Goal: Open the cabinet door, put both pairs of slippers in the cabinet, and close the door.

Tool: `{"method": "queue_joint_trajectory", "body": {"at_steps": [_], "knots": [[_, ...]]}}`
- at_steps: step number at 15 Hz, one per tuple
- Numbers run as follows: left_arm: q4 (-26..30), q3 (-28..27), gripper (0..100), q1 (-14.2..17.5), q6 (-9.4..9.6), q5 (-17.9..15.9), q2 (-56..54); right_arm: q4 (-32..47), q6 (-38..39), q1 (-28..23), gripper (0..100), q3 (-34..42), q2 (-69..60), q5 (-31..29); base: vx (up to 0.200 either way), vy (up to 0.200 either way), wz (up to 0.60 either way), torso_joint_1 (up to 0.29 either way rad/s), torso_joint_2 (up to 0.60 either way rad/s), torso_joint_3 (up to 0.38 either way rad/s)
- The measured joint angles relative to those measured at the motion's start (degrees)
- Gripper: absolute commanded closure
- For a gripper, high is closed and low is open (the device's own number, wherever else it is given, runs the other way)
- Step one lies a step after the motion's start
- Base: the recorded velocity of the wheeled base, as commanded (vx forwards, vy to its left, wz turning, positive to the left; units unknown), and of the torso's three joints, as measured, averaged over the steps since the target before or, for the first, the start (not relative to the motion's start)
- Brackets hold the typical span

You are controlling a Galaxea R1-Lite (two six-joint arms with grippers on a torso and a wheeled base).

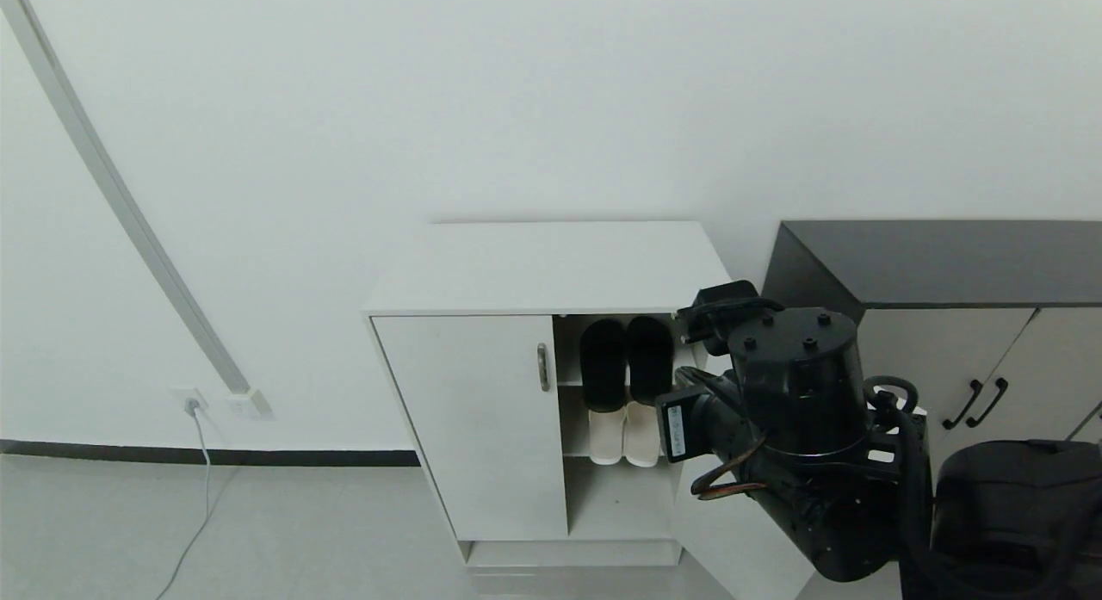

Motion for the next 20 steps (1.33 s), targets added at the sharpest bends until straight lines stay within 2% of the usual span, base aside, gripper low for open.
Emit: {"method": "queue_joint_trajectory", "body": {"at_steps": [8,17,20], "knots": [[0.0,0.0,100,0.0,-0.06,0.0,0.0,-0.9,-0.8,0.0,100,0.9,0.0,0.0,0.000,0.000,0.00,0.000,0.00,0.000],[0.0,0.0,100,0.0,-0.09,0.0,0.0,-1.0,-1.1,0.0,100,1.3,0.0,0.0,0.000,0.000,-0.60,0.004,0.00,0.001],[0.0,0.0,100,0.0,-0.09,0.0,0.0,-1.0,-1.2,-0.1,100,1.2,0.0,0.0,0.000,0.000,0.00,0.000,0.00,0.000]]}}
